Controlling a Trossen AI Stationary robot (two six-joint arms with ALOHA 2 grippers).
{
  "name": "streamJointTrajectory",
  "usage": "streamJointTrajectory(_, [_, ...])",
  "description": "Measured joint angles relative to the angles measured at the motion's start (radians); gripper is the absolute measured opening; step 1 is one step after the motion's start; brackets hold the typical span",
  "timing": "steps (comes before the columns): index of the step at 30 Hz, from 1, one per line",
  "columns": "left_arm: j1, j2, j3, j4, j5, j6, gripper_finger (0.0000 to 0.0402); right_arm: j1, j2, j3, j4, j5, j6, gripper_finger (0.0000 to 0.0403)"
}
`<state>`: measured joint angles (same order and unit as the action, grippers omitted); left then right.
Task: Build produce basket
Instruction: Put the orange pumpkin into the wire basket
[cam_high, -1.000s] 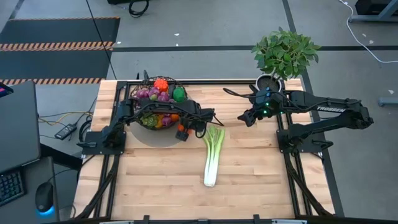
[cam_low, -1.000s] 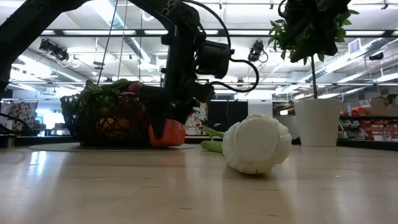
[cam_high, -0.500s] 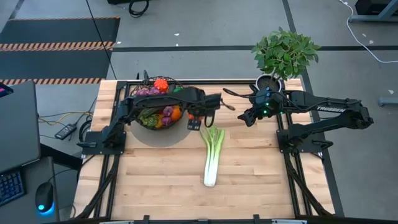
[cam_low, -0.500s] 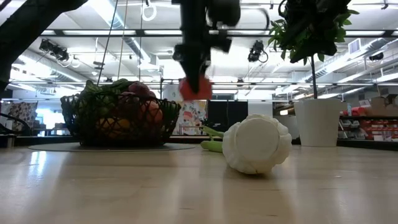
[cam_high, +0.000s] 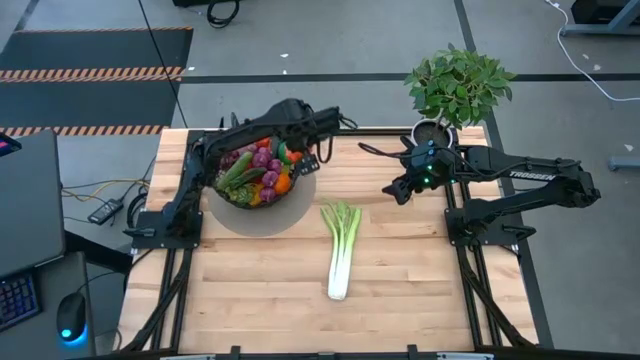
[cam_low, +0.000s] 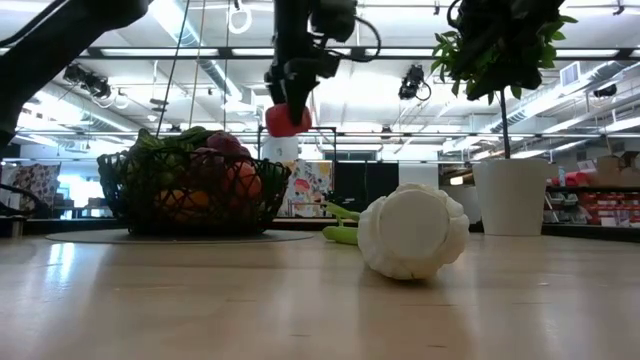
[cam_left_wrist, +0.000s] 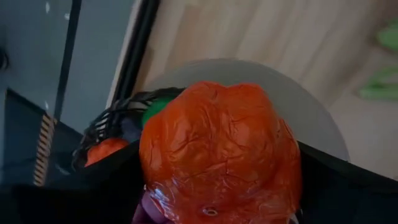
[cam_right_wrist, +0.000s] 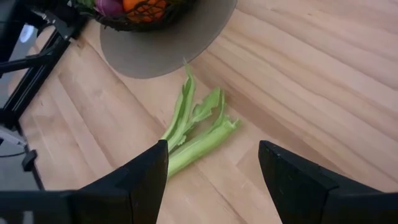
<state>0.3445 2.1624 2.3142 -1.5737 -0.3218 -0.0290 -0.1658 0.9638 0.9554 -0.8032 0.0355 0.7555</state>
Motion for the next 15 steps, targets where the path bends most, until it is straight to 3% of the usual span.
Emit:
streamJointTrajectory(5, [0.041, -0.008, 0.000, 0.002, 0.023, -0.105, 0.0351, 0.000, 0.000, 0.000, 0.000, -0.019, 0.000, 0.0255])
streamJointTrajectory(10, [0.039, -0.008, -0.019, 0.002, 0.040, -0.063, 0.0352, 0.000, 0.000, 0.000, -0.002, -0.025, 0.000, 0.0255])
streamJointTrajectory(15, [0.068, -0.010, -0.067, 0.003, -0.052, -0.049, 0.0352, 0.000, 0.000, 0.000, -0.020, -0.029, 0.000, 0.0255])
